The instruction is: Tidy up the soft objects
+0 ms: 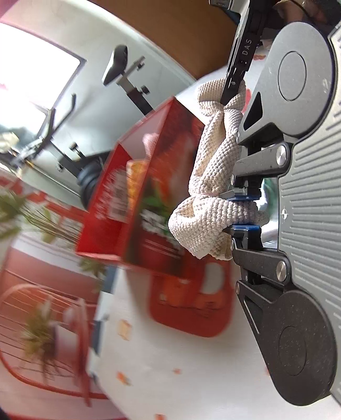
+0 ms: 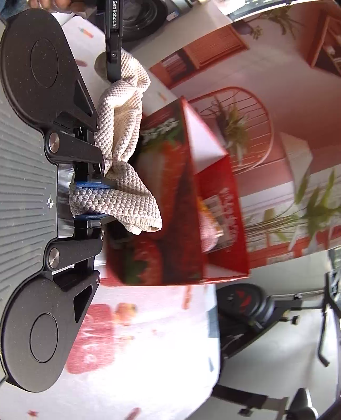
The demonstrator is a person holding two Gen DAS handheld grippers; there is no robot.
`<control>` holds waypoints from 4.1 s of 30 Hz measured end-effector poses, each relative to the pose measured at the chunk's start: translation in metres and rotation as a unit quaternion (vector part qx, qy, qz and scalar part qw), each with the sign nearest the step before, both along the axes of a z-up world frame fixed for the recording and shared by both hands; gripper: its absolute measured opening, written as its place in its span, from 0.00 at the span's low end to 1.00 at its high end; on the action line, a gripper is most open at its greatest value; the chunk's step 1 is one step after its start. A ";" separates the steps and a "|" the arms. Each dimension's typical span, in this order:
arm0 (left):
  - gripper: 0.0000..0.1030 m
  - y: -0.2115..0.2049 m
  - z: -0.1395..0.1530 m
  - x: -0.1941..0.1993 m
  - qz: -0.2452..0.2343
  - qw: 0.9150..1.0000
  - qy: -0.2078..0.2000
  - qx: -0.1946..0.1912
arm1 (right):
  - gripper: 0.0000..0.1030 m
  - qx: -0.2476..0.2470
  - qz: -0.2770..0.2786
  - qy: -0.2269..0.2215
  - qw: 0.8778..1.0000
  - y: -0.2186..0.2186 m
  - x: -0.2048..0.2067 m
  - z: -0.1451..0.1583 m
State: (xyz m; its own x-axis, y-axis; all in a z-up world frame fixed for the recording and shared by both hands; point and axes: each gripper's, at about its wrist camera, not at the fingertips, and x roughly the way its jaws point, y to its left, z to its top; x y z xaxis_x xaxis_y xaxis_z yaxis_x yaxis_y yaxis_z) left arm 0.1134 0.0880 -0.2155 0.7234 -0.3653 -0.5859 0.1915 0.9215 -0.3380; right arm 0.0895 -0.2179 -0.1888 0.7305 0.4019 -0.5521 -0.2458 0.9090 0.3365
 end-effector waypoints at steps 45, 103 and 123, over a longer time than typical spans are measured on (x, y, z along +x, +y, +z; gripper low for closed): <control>0.40 -0.064 0.022 0.192 -0.034 0.990 0.039 0.127 | 0.43 -0.142 -0.040 0.003 0.989 0.046 0.190 0.006; 0.25 -0.017 -0.063 0.017 -0.016 0.996 0.090 -0.014 | 1.00 -0.078 0.031 0.027 0.996 0.056 -0.003 -0.079; 0.24 -0.028 -0.063 0.016 -0.048 0.995 0.092 0.002 | 0.56 -0.002 0.034 0.068 0.997 0.051 0.035 -0.066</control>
State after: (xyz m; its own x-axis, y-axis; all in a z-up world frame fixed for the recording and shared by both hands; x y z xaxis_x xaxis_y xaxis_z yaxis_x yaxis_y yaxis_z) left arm 0.1291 0.0603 -0.2783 0.5662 -0.4243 -0.7066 0.2137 0.9036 -0.3713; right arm 0.1250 -0.1667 -0.2546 0.6201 0.4449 -0.6462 -0.2593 0.8936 0.3664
